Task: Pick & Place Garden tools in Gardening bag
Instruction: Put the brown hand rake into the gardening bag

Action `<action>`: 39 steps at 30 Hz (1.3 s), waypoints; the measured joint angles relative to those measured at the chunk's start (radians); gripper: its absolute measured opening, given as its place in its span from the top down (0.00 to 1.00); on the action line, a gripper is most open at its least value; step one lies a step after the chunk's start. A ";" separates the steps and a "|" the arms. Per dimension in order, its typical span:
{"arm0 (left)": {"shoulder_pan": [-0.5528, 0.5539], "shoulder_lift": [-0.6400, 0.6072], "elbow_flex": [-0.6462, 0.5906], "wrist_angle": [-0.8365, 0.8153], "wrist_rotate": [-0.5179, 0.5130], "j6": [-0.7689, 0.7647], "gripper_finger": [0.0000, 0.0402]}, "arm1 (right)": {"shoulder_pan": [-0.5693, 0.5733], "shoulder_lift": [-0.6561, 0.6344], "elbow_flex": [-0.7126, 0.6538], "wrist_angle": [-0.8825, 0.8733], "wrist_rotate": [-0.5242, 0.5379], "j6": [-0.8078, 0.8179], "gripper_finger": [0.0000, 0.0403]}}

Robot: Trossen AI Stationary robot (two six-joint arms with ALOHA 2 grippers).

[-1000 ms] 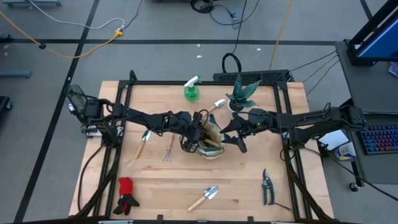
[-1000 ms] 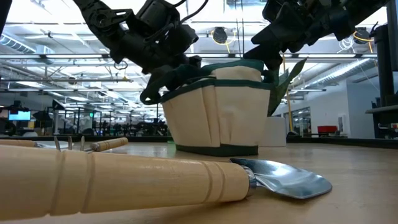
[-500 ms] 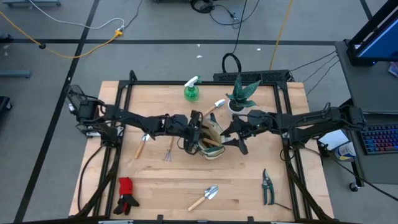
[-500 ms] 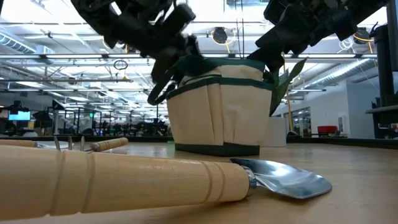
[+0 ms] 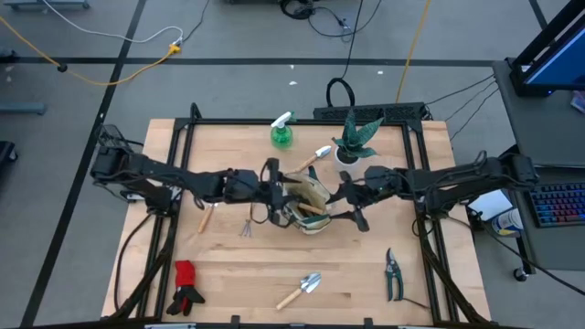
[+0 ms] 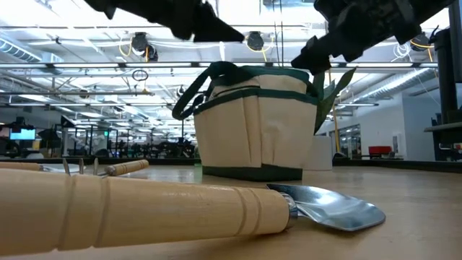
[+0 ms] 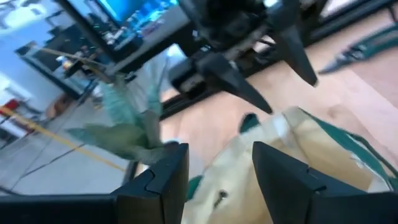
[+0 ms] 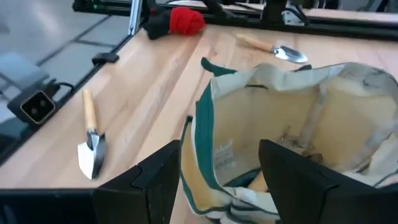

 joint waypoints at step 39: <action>-0.057 -0.164 0.000 -0.832 -0.125 -0.927 0.54 | 0.000 -0.133 0.000 -0.252 0.000 0.130 0.48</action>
